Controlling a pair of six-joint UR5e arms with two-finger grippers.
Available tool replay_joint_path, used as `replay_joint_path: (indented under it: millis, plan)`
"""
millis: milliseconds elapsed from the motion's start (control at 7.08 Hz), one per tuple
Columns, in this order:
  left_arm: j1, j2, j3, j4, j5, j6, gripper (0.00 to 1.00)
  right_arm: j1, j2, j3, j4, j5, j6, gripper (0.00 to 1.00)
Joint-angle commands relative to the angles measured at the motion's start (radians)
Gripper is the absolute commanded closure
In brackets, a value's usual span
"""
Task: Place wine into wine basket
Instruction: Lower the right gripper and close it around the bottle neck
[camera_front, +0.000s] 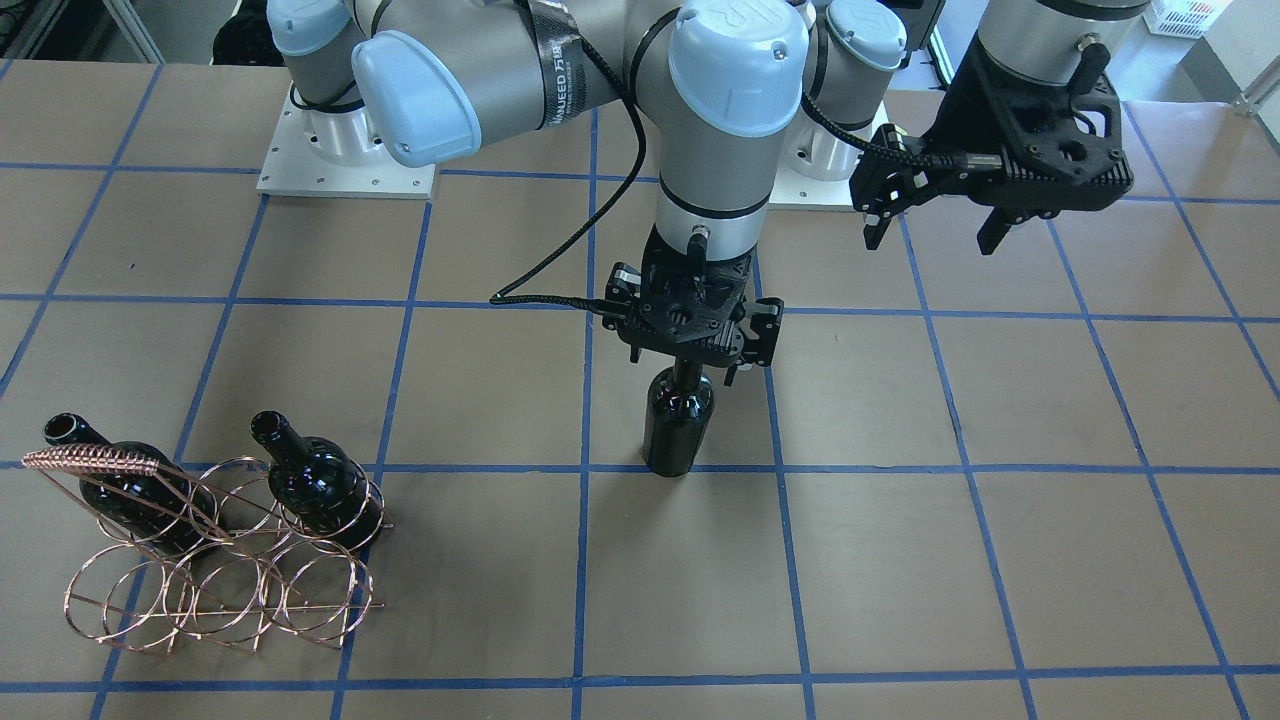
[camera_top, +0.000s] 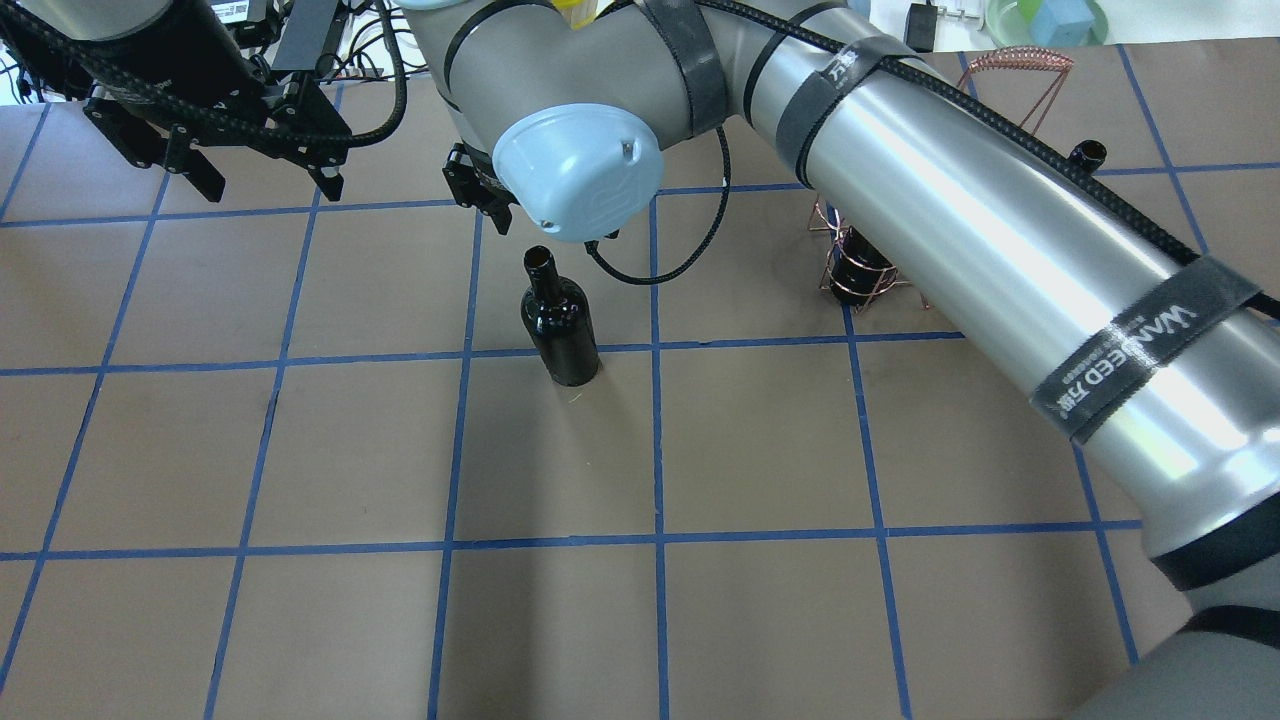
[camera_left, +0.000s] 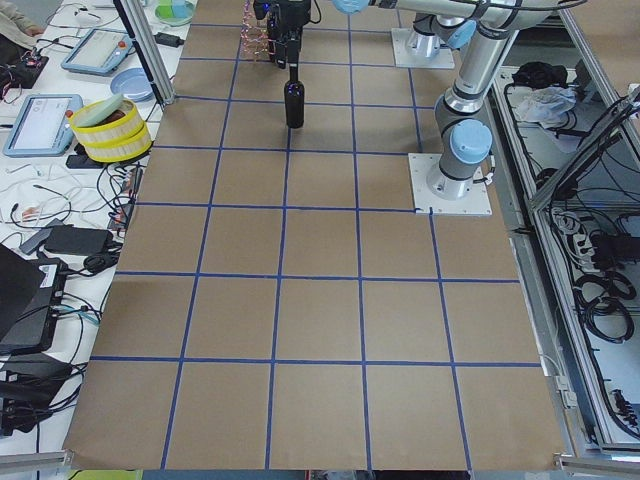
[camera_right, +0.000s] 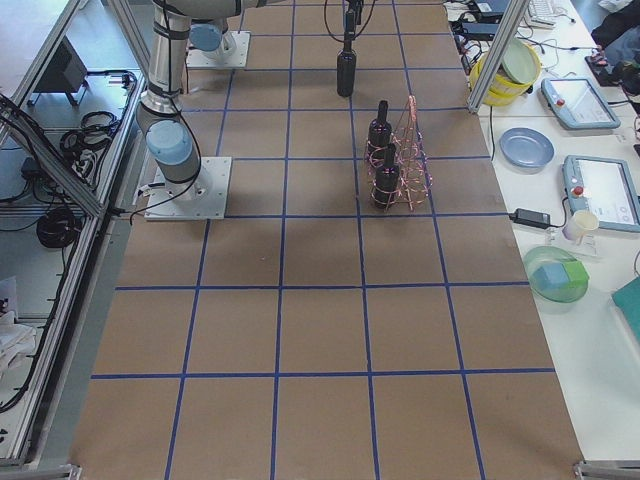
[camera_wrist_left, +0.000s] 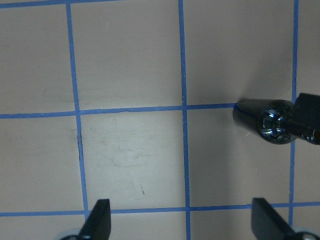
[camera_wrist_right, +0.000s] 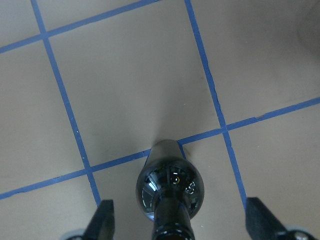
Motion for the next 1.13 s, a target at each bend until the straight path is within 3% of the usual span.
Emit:
replay_joint_path:
  millis: [0, 424, 989]
  plan:
    - [-0.001, 0.007, -0.003, 0.000, 0.002, 0.000, 0.00, 0.014, 0.000, 0.027, 0.001, 0.002, -0.003, 0.21]
    - [-0.001, 0.014, -0.006, 0.000, 0.005, 0.000, 0.00, 0.017, 0.000, 0.043, -0.003, 0.005, -0.002, 0.37]
    - [-0.003, 0.017, -0.006, 0.000, 0.005, 0.000, 0.00, 0.017, -0.002, 0.043, -0.028, 0.029, -0.009, 0.80]
